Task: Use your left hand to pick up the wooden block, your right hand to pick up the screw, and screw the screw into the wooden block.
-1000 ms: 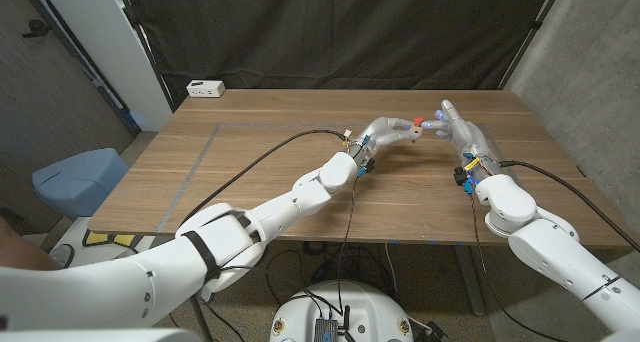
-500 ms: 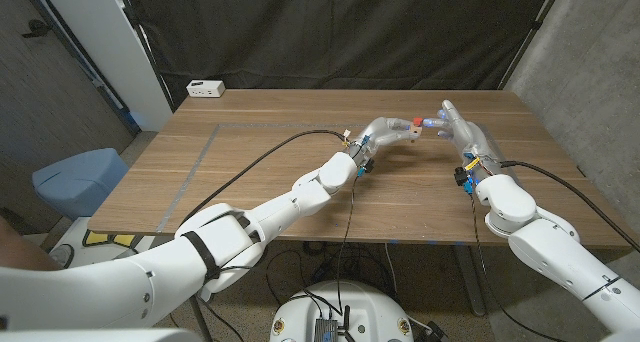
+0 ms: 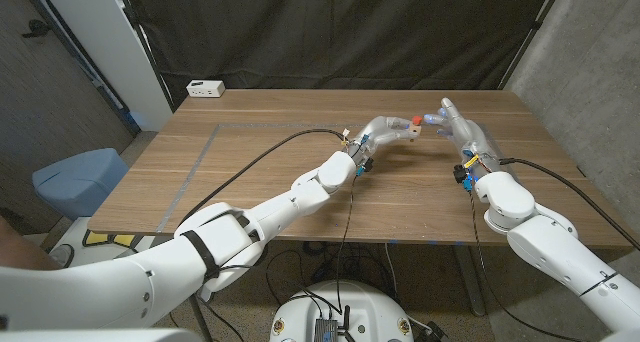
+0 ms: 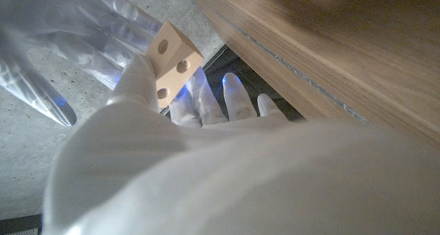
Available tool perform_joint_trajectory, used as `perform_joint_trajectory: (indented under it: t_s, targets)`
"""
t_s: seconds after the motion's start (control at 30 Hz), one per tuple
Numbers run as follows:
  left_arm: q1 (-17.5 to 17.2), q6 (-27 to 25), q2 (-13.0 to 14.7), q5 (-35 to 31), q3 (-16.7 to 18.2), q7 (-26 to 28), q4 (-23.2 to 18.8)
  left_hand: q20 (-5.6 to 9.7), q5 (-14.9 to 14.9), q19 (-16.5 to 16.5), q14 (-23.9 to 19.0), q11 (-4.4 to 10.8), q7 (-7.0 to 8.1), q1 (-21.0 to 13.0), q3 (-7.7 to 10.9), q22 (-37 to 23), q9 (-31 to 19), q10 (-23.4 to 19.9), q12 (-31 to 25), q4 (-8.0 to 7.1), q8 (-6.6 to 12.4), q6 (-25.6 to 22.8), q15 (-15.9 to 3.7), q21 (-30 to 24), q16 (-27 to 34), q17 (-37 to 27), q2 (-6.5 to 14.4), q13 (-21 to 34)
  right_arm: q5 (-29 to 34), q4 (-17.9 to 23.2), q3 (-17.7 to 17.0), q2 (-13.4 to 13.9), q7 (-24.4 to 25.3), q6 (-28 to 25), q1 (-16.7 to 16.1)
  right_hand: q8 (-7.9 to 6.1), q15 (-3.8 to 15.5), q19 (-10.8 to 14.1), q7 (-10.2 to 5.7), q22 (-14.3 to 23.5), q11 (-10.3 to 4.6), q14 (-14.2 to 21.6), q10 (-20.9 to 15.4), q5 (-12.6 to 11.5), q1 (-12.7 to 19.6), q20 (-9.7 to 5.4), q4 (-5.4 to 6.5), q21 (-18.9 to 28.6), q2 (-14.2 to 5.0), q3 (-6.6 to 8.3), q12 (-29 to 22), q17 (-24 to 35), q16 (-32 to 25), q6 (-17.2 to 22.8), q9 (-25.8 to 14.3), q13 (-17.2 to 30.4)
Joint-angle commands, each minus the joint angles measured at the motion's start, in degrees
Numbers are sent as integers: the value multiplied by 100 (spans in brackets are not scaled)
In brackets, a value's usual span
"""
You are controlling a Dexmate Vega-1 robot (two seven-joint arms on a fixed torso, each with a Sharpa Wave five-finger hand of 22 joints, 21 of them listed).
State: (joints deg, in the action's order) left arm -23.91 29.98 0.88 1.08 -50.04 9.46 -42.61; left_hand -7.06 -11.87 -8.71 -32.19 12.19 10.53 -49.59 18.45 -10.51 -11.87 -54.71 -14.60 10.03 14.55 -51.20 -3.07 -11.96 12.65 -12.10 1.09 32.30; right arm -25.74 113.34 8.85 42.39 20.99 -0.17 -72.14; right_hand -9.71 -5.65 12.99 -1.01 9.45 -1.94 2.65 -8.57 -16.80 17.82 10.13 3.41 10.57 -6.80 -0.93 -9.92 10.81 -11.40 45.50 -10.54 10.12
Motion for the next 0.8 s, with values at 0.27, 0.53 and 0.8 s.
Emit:
perform_joint_trajectory:
  t_s: [0.27,0.53,0.8]
  targets:
    - [-56,-69,54,-30,5,8,-163,-5,-37,-51,-46,21,-130,-235,190,-21,-7,-93,-29,-128,26,-523,-519,-15,-16,-28,358,92,-150,-154,101,81,-307,32,181,14,-91,-152,-11,28,23,-209,265,35,-58,17,37,-20,51,-70,5,26,60,-473,-29,20]
    - [-81,-120,66,-50,-1,24,-227,-4,-36,-49,-48,20,-124,-229,189,-21,-7,-98,-32,-130,29,-531,-521,-14,-16,-27,356,93,-160,-227,134,97,-378,122,234,-5,-116,-205,-11,28,28,-280,343,40,-87,30,51,-25,60,-88,-2,29,67,-584,-29,20]
    - [-97,-163,69,-57,-5,26,-270,-2,-37,-51,-50,23,-119,-235,192,-21,-7,-101,-34,-125,28,-529,-522,-15,-17,-25,354,94,-208,-286,160,99,-435,165,278,-22,-116,-244,-30,28,9,-326,380,42,-107,39,61,-26,63,-100,-13,31,68,-639,-27,19]
